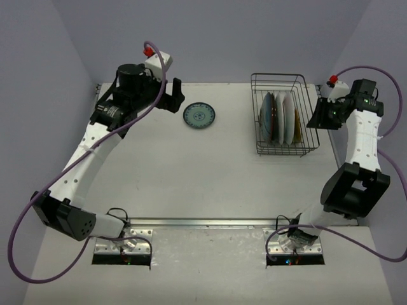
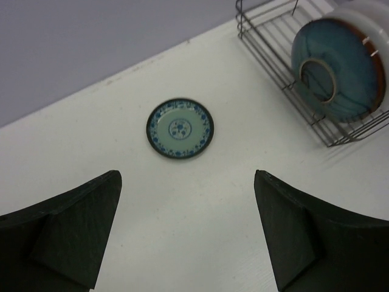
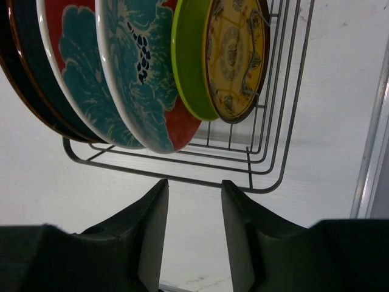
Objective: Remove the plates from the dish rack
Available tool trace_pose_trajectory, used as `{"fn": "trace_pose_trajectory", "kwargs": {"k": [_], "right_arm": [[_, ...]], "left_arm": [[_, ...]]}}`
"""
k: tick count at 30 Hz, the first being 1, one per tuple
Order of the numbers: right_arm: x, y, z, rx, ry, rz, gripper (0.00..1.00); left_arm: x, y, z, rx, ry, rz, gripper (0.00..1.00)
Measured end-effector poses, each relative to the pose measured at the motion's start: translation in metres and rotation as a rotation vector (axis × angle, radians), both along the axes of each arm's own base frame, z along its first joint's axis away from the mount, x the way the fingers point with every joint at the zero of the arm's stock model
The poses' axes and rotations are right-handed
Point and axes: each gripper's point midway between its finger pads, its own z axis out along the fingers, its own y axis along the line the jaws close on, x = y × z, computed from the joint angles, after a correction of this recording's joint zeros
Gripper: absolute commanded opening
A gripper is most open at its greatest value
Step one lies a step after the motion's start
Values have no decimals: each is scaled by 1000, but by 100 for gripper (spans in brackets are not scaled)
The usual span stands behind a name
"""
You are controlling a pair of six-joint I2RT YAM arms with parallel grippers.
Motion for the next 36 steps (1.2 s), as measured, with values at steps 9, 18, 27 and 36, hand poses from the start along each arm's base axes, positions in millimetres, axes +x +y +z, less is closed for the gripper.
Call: {"fn": "trace_pose_trajectory", "kwargs": {"k": [9, 18, 27, 36], "right_arm": [[41, -22, -14, -48, 6, 54, 39], [58, -14, -39, -59, 62, 96, 42], [77, 4, -57, -128, 85, 112, 32], [87, -8, -95, -172, 149, 81, 20]], "left_arm": [[1, 3, -82, 79, 208, 21, 88], [5, 3, -79, 71, 189, 26, 88], [4, 4, -89, 79, 209, 30, 89], [4, 6, -94, 88, 216, 42, 89]]}}
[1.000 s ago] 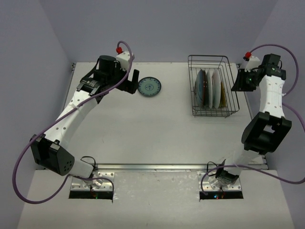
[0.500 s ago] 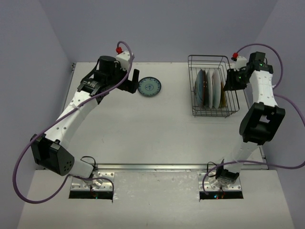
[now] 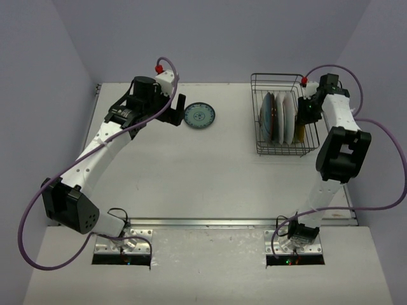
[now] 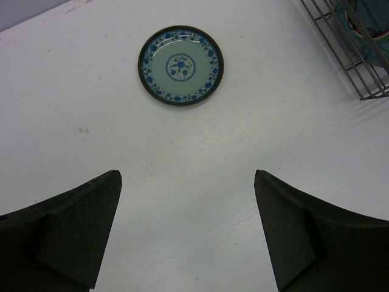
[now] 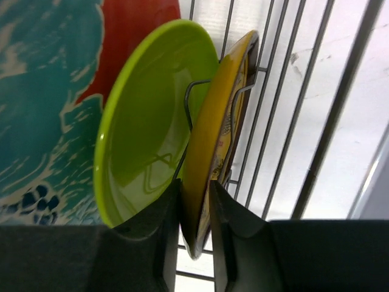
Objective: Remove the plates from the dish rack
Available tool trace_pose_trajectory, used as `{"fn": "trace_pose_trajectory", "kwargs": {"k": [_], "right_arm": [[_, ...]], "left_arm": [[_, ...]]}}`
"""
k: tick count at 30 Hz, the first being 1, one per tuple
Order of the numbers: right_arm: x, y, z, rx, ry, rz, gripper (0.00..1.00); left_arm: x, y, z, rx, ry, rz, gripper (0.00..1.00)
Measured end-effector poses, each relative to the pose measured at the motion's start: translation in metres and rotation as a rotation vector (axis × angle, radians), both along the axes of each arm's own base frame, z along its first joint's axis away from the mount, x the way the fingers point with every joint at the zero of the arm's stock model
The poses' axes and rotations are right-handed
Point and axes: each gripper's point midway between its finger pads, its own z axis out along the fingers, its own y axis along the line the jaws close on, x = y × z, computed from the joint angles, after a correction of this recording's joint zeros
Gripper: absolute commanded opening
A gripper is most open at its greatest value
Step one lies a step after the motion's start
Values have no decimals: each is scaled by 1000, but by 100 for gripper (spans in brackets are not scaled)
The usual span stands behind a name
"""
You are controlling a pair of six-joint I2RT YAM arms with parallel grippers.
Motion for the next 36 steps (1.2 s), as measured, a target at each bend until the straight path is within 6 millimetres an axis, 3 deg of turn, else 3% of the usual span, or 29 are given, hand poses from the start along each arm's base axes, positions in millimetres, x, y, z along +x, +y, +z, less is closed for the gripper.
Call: {"fn": "trace_pose_trajectory", "kwargs": {"k": [3, 9, 12, 17, 25, 28, 32, 36], "right_arm": [[-3, 3, -10, 11, 23, 9, 0], [-7, 13, -12, 42, 38, 39, 0], [-14, 18, -1, 65, 36, 45, 0], [-29, 26, 60, 103, -54, 41, 0], [-43, 42, 214, 55, -439, 109, 0], [-58, 54, 254, 9, -569, 200, 0], [-84, 97, 281, -84, -720, 421, 0], [-119, 174, 279, -171, -845, 756, 0]], "left_arm": [[1, 0, -1, 1, -2, 3, 89], [2, 1, -7, 3, 8, 9, 91], [3, 0, -10, -5, 22, 16, 95], [2, -4, -14, -30, 48, 22, 97], [-4, -14, -13, -108, 91, -1, 96], [-6, -17, -12, -146, 111, -18, 93], [-10, -17, -2, -217, 140, -52, 91], [-15, -19, 24, -316, 150, -125, 89]]}}
